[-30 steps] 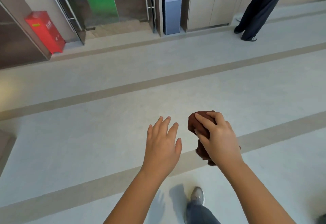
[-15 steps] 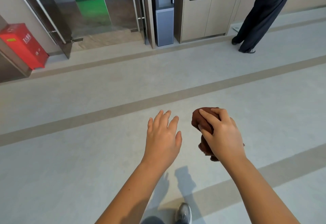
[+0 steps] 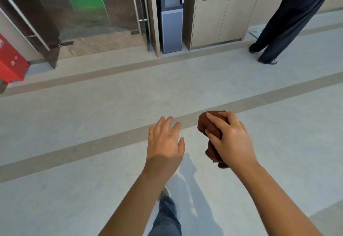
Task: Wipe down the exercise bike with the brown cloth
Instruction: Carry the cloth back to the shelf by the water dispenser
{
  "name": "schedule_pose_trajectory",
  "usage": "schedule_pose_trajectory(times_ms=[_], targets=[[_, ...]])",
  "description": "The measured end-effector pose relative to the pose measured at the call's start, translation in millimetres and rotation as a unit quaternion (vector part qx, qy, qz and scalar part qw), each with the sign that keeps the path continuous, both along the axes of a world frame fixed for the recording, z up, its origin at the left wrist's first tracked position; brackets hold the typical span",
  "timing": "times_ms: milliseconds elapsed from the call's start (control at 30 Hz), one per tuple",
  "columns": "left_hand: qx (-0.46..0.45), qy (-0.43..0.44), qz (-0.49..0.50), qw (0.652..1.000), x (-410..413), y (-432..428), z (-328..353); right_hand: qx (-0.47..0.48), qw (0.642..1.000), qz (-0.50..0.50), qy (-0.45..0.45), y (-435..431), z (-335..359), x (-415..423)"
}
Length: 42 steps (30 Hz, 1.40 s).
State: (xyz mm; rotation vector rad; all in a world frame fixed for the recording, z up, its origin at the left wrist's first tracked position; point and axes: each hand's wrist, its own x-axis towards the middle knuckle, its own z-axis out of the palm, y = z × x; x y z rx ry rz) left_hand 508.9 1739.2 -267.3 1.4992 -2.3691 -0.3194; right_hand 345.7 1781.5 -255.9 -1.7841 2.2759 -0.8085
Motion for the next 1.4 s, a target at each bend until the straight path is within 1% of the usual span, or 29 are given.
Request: schedule_pose_trajectory(times_ms=[67, 100, 200, 267, 467, 733, 933, 1167, 1400], targets=[[-0.04, 0.009, -0.023, 0.999, 2.0, -56.9, 1.8, 0.008, 1.0, -0.009, -0.002, -57.5, 9.3, -5.8], [-0.046, 0.005, -0.029, 0.999, 1.8, -83.5, 2.5, 0.005, 1.0, -0.012, -0.002, -84.7, 14.3, -7.8], [-0.042, 0.01, -0.029, 0.999, -9.4, -160.7, 13.4, -0.027, 0.999, -0.018, 0.0, -157.3, 23.8, -12.6], [-0.039, 0.01, -0.03, 0.999, -20.7, -204.5, 15.6, -0.019, 0.999, -0.027, -0.006, -197.0, 24.0, -16.4], [-0.077, 0.014, -0.074, 0.994, -60.5, -316.3, 3.4, -0.005, 0.998, -0.061, -0.031, -302.3, 8.4, -46.8], [-0.086, 0.002, -0.099, 0.991, -171.5, -504.1, -10.4, -0.025, 0.996, -0.087, -0.024, -483.4, -10.5, -150.3], [-0.112, 0.003, -0.111, 0.988, -252.3, -639.9, 9.4, -0.039, 0.995, -0.095, -0.016, -615.9, 7.6, -230.8], [-0.138, 0.013, -0.087, 0.986, -304.4, -777.4, 21.5, -0.051, 0.996, -0.079, -0.013, -757.1, 21.1, -279.6], [-0.129, 0.009, -0.091, 0.987, -345.7, -943.5, 16.7, -0.066, 0.995, -0.078, 0.004, -919.1, 23.6, -319.0]])
